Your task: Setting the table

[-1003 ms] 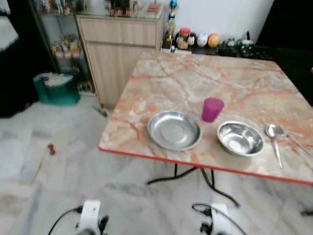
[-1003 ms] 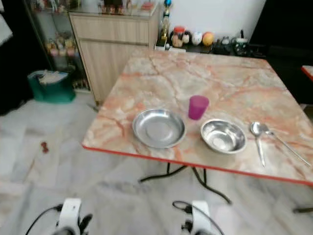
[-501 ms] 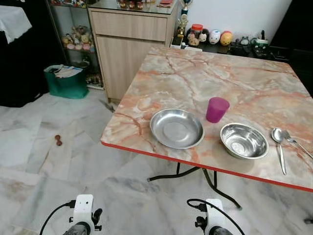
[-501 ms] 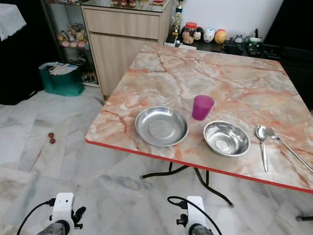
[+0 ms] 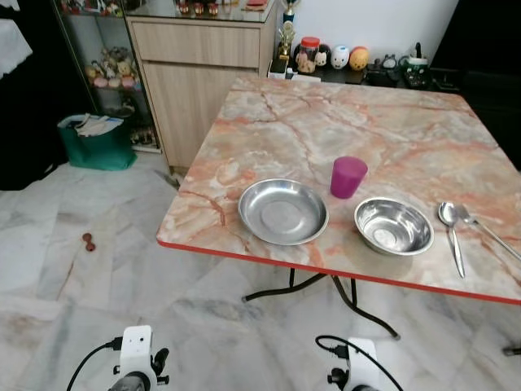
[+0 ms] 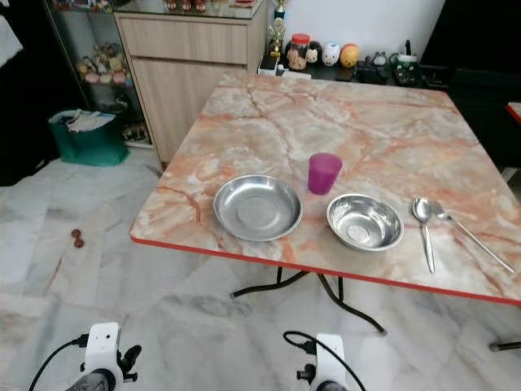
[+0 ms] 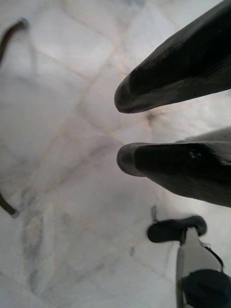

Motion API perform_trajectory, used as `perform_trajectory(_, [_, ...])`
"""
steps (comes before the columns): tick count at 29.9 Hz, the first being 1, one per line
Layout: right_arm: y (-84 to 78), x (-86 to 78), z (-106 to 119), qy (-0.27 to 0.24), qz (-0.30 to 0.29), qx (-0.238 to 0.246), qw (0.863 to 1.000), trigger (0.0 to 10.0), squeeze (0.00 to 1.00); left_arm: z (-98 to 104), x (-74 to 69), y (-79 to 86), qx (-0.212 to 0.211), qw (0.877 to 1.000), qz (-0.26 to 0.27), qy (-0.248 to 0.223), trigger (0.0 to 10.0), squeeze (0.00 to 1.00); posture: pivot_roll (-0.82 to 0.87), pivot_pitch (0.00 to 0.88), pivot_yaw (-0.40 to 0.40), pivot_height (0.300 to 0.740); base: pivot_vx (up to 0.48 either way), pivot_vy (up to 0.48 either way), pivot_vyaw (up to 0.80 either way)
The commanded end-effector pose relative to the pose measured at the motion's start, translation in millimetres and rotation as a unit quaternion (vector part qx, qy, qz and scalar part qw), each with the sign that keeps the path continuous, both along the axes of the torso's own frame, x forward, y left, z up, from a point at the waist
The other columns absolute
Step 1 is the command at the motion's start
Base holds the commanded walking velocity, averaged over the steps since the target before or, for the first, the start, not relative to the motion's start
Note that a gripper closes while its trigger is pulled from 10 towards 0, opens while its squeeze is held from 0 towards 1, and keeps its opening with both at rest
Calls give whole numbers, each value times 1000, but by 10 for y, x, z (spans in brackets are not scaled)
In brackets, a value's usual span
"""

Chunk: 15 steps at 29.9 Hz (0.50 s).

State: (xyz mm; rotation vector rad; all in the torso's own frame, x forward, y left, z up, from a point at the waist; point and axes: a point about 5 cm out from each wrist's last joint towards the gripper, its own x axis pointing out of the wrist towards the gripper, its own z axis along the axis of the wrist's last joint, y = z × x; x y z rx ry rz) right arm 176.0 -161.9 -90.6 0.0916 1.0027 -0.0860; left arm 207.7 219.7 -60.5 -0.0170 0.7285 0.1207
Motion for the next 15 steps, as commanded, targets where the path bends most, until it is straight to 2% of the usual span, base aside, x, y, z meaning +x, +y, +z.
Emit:
perform_trajectory(1, [-20,-26,-11,2,-14,1,1000,10000,0,-26,-38,13,-1,1000,1,12,10000,0,18,0,-4,740,0,0,0])
perform_trajectory(4, [-12,-67,-28,7,-18,1,1000,10000,0,-5,-19,50,1,1000,0,8,10000,0,27,0,-2,740,0,0,0])
perform_trajectory(7, [20,-113,-49,12,-17,6,1000,10000,0,34,-17,185,5,1000,20,0,10000,0,49,0,-3,740,0,0,0])
perform_trajectory(15, [28,-161,-68,16,-16,6,1000,10000,0,4,-76,190,-7,1000,26,3,10000,0,84,0,-25,740,0,0,0])
